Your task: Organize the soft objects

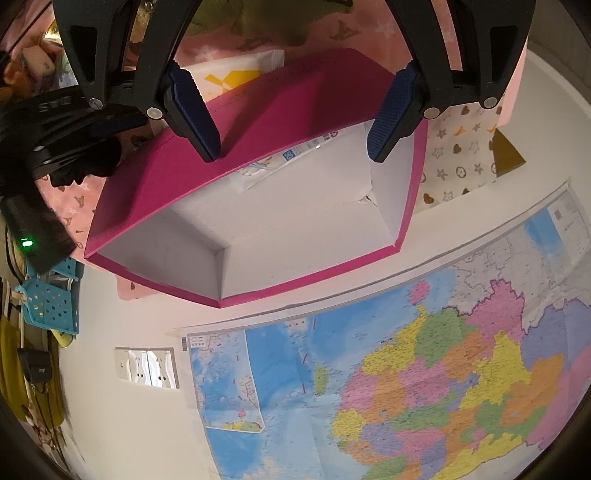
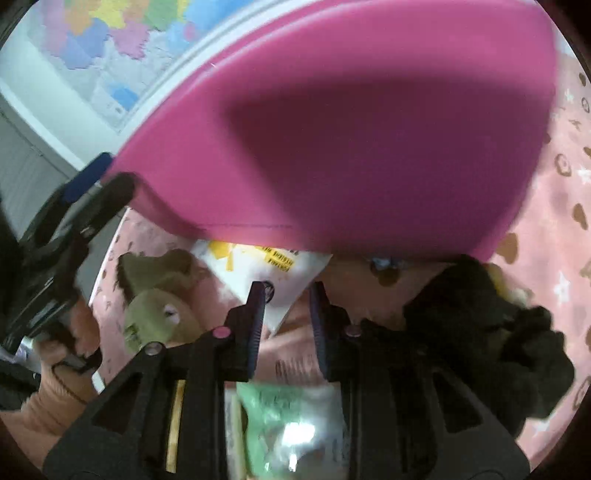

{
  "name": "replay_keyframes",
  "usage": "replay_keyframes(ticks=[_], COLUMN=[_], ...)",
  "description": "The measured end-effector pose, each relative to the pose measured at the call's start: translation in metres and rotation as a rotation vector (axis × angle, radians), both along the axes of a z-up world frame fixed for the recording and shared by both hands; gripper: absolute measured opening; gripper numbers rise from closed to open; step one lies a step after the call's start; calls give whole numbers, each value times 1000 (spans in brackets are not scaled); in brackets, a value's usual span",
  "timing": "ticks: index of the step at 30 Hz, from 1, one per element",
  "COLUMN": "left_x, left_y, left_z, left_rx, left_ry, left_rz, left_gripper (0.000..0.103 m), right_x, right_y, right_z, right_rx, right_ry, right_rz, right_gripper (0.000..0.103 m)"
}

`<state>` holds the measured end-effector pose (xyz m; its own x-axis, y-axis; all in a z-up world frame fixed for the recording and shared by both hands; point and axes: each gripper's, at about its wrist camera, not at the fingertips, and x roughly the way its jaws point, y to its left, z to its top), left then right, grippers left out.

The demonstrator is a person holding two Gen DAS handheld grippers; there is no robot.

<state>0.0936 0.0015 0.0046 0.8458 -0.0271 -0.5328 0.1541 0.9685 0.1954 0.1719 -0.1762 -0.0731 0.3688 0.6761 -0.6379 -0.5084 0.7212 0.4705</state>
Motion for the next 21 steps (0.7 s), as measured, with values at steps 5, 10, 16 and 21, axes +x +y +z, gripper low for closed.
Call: replay_keyframes(ticks=[5,10,16,21], left_x=[-6,-11,-10,-20], left_y=[0,1,2,6], left_z=[1,1,1,-1], left_rx=[-2,16,35,36], left_ry=[-4,-13,-19,-7], left_rz=[-7,-9,-3,0], left_gripper=[84,84,84,84], right_x=[1,-14,-39,-61], right_y=[2,-11,-22,-55], right_z=[-2,-2,3,18], right_rx=[19,69,111,176], right_ry=[-2,0,-12,-51], right_rz=[21,51,111,116], right_gripper=[11,5,5,0])
